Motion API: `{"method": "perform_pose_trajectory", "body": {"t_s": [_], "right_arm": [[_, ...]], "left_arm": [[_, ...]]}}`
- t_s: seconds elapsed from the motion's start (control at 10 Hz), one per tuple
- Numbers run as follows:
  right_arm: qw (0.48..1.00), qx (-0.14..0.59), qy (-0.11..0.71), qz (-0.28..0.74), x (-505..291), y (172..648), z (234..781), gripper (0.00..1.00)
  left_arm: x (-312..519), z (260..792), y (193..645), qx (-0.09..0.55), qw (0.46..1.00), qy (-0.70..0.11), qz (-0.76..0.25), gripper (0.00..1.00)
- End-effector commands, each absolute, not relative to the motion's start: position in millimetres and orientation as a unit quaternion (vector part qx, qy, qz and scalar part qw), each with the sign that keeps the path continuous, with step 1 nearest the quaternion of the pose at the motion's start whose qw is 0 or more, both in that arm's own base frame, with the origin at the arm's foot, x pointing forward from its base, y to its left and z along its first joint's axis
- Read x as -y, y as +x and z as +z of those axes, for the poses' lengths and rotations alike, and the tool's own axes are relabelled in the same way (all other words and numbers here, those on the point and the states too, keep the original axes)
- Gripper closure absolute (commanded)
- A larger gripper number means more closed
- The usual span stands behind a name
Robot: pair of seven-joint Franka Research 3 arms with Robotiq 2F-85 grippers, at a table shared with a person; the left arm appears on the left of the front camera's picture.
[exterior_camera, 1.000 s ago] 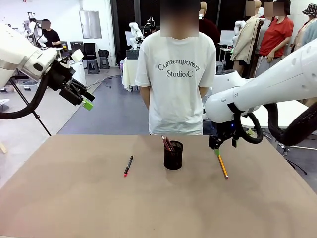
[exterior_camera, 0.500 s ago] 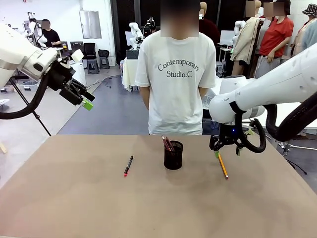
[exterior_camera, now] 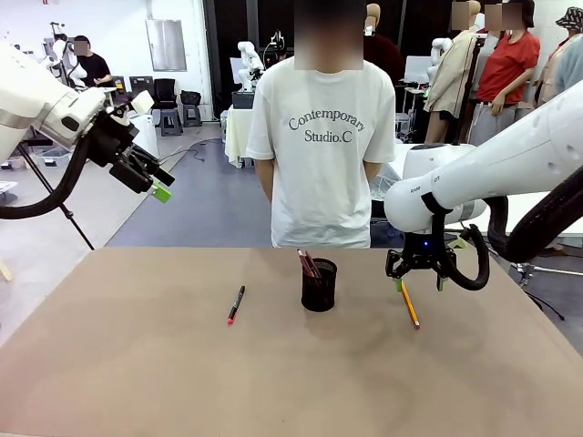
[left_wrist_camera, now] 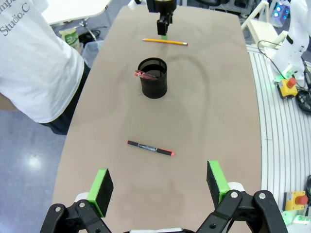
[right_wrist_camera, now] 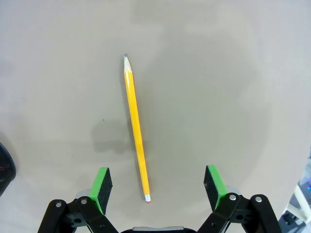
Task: Place the pens into the pen holder.
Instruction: Pick up a writing instrument from the table and place it into the Pen holder.
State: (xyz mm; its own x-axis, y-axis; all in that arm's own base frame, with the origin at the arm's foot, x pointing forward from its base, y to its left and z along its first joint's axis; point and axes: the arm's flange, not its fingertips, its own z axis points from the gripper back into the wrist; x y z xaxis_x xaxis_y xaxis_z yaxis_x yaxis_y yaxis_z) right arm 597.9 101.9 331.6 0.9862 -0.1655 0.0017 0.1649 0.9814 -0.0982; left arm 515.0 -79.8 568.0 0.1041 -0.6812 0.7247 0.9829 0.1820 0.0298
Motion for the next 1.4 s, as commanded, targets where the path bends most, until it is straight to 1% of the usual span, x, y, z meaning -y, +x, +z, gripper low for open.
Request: {"method": "perform_pose_trajectory", "body": {"t_s": [0.0, 0.2, 0.3, 0.4, 1.0, 1.3], "right_arm": [[0.996, -0.001, -0.048, -0.068, -99.4, 598.2, 335.9, 0.0], [0.996, -0.003, -0.049, -0.081, -101.9, 598.0, 331.8, 0.0], [0.99, -0.012, -0.028, -0.141, -103.0, 609.2, 322.8, 0.0], [0.986, -0.02, -0.042, -0.161, -106.4, 617.8, 314.9, 0.0], [0.979, -0.044, -0.037, -0.193, -109.6, 630.2, 292.1, 0.0], [0.985, -0.048, -0.011, -0.167, -103.8, 637.1, 288.8, 0.0]], "left_arm": [[78.4, 569.2, 514.7, 0.313, 0.703, -0.24, -0.592, 0.0], [78.4, 569.2, 514.7, 0.313, 0.703, -0.24, -0.592, 0.0], [78.4, 569.2, 514.7, 0.313, 0.703, -0.24, -0.592, 0.0], [78.4, 569.2, 514.7, 0.313, 0.703, -0.24, -0.592, 0.0], [78.4, 569.2, 514.7, 0.313, 0.703, -0.24, -0.592, 0.0], [78.4, 569.2, 514.7, 0.313, 0.703, -0.24, -0.592, 0.0]]}}
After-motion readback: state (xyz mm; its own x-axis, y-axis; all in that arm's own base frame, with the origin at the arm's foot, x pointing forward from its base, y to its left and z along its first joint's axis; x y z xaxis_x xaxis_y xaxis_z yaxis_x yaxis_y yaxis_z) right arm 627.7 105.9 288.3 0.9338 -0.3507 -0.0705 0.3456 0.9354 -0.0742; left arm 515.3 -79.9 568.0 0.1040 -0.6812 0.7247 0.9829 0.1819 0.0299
